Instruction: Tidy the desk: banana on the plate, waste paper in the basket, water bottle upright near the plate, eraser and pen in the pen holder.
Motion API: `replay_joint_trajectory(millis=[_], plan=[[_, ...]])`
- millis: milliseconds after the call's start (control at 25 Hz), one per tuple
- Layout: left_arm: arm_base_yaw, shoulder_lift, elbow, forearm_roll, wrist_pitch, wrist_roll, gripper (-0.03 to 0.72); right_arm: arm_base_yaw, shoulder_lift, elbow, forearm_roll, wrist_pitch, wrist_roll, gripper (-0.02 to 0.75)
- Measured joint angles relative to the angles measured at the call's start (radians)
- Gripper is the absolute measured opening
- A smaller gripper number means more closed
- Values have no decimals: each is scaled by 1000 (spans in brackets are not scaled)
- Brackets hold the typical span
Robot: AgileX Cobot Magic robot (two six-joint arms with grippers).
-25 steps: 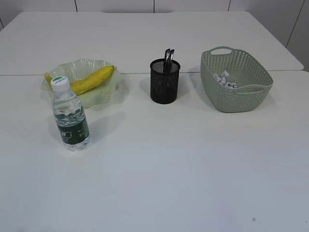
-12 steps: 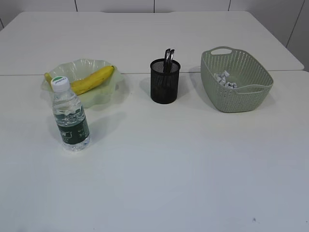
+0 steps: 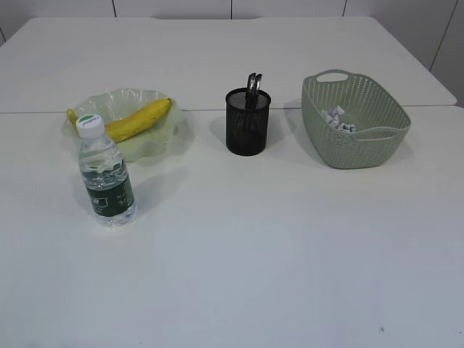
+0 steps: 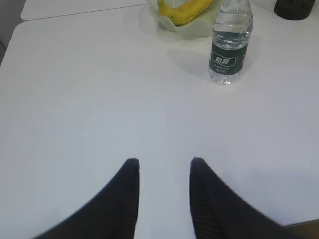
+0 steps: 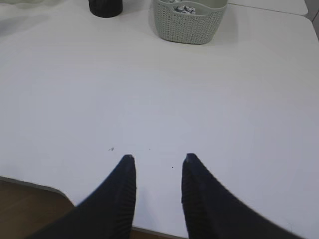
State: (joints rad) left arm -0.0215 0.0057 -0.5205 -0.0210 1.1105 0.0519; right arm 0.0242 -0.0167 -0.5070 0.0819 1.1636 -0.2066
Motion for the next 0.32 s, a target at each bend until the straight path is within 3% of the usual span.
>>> replay_joint_trajectory(millis=[320], plan=[[0, 0, 0, 0, 0, 0, 239, 0, 0, 0, 0, 0, 0, 239]])
